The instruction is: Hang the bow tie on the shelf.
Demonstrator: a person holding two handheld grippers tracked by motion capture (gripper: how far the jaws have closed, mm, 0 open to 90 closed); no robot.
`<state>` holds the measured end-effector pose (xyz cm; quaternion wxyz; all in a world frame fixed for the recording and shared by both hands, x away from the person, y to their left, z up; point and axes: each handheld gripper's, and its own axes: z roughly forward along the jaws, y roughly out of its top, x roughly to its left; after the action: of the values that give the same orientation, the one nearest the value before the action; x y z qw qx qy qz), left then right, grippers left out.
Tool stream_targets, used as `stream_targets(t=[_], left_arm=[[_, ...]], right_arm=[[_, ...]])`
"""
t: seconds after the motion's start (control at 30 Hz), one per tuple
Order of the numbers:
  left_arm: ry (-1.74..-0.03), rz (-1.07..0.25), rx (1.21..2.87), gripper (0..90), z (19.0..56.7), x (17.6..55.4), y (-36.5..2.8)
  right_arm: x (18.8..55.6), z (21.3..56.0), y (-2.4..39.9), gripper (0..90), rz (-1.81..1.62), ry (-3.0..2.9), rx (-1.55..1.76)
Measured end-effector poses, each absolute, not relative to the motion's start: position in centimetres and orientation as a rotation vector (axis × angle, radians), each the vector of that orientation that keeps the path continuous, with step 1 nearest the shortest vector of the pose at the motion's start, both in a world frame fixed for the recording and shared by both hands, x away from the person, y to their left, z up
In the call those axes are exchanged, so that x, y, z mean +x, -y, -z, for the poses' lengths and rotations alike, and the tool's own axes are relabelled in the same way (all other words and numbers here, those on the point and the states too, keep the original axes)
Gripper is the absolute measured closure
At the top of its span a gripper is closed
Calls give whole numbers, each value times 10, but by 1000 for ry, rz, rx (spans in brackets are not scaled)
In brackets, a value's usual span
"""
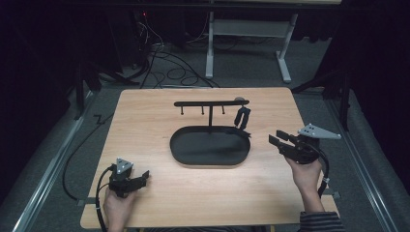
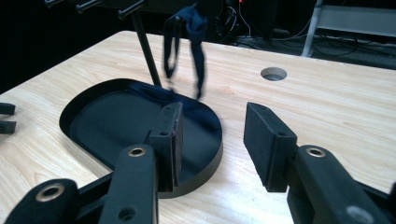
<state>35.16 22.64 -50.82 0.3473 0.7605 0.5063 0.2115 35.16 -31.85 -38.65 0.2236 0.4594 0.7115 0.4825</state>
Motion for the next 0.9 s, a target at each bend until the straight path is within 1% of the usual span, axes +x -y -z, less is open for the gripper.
stream_targets(t=[0.5, 0.9], left_arm=[[-1313, -552, 1972, 271, 508, 352, -226], [-1313, -552, 1972, 271, 508, 352, -226]], right_arm=[[337, 396, 321, 592, -1347, -1966, 1284], [331, 407, 320, 594, -1359, -1989, 1303]])
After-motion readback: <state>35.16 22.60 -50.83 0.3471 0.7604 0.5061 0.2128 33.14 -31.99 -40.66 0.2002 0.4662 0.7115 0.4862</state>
